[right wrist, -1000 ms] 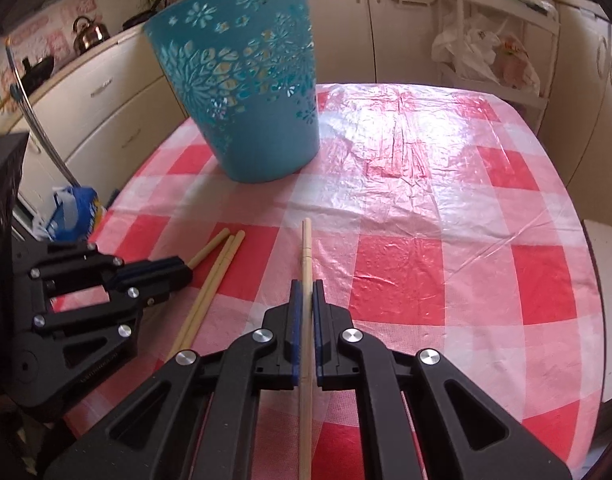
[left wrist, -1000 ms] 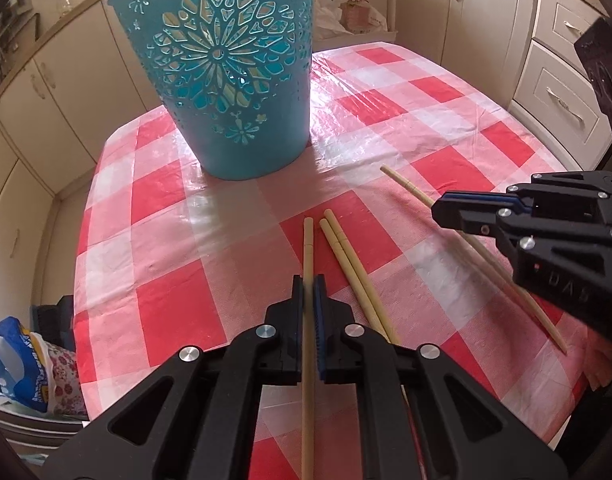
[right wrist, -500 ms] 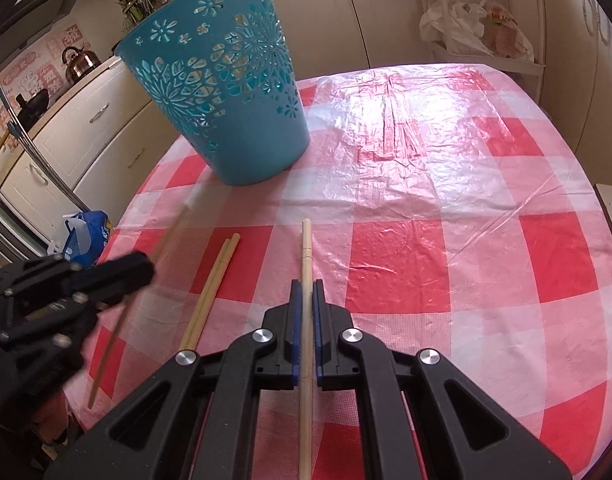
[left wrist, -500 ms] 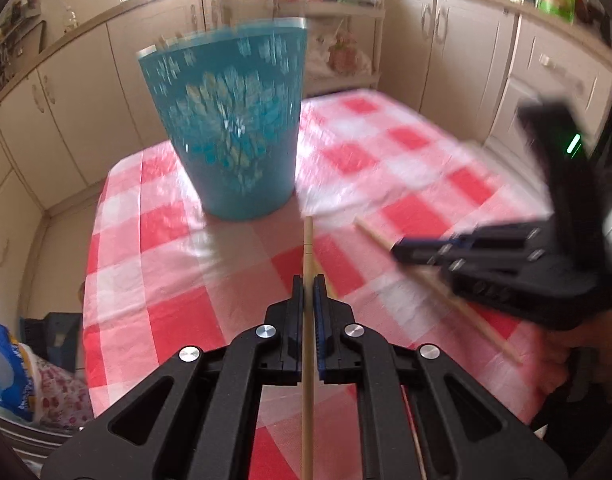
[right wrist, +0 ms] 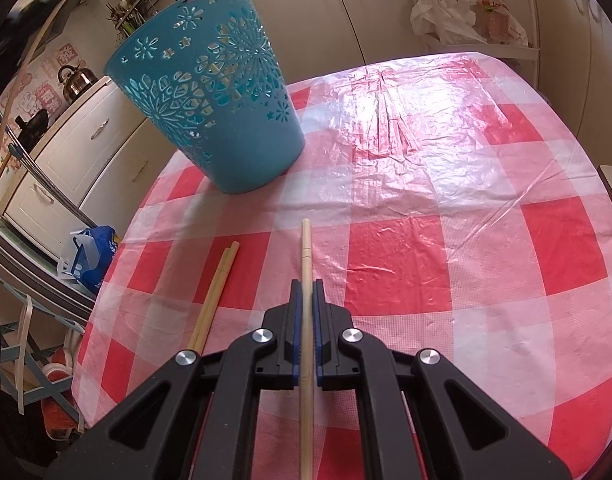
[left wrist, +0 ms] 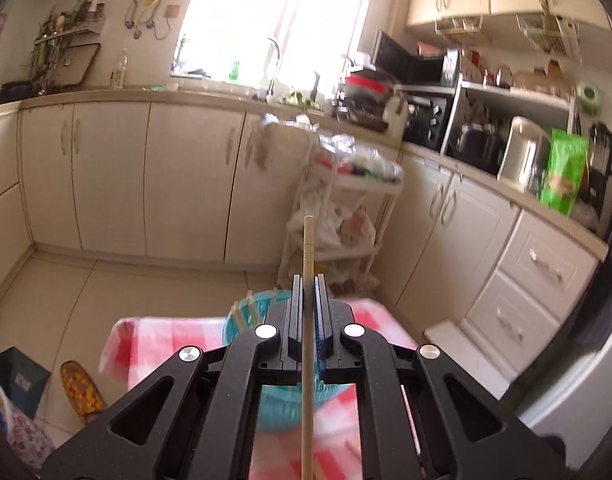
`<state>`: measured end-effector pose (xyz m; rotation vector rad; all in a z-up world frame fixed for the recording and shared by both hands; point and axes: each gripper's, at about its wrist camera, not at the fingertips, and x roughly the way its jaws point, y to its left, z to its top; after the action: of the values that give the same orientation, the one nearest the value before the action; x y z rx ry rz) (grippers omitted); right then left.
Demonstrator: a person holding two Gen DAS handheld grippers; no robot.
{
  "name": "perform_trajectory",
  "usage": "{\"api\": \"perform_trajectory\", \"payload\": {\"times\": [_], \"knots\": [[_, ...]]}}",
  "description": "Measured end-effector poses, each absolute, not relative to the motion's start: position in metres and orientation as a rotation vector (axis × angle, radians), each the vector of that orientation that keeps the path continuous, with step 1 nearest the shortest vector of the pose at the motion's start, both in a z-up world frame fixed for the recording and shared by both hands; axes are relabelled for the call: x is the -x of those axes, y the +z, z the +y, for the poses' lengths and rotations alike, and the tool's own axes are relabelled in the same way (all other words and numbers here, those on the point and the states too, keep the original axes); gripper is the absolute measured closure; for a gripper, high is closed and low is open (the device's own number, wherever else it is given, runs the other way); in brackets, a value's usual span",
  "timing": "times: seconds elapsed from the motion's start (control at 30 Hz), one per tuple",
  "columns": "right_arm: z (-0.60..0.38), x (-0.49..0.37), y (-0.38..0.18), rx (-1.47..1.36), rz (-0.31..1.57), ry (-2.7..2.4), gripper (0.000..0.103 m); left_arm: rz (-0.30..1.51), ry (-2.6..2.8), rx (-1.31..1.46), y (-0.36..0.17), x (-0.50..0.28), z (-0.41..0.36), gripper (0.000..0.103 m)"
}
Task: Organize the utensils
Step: 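Lift the chopstick with the left tool and drop it into the teal cup, then carry the chopstick in the right tool to the teal cup and drop it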
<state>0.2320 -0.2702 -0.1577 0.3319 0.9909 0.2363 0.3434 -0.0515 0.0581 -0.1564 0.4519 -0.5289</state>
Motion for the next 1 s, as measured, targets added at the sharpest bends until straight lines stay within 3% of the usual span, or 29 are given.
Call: {"api": "perform_trajectory", "payload": {"times": [0.27, 0.67, 0.77, 0.83, 1.0], "knots": [[-0.272, -0.233, -0.158, -0.345, 0.991, 0.24, 0.097, 0.321, -0.464, 0.226, 0.075, -0.41, -0.08, 0.098], [-0.274, -0.232, -0.158, -0.36, 0.981, 0.233, 0.097, 0.465, -0.409, 0.178, -0.003, -0.428, -0.095, 0.096], [-0.279, -0.23, -0.156, -0.392, 0.967, 0.234, 0.097, 0.481, -0.407, 0.147, -0.011, -0.413, -0.085, 0.084], [-0.282, -0.229, -0.153, -0.423, 0.946, 0.247, 0.097, 0.473, -0.395, 0.145, -0.012, -0.398, -0.073, 0.065], [-0.286, -0.224, -0.139, -0.483, 0.869, 0.294, 0.097, 0.414, -0.314, 0.166, -0.018, -0.344, -0.032, 0.043]]}}
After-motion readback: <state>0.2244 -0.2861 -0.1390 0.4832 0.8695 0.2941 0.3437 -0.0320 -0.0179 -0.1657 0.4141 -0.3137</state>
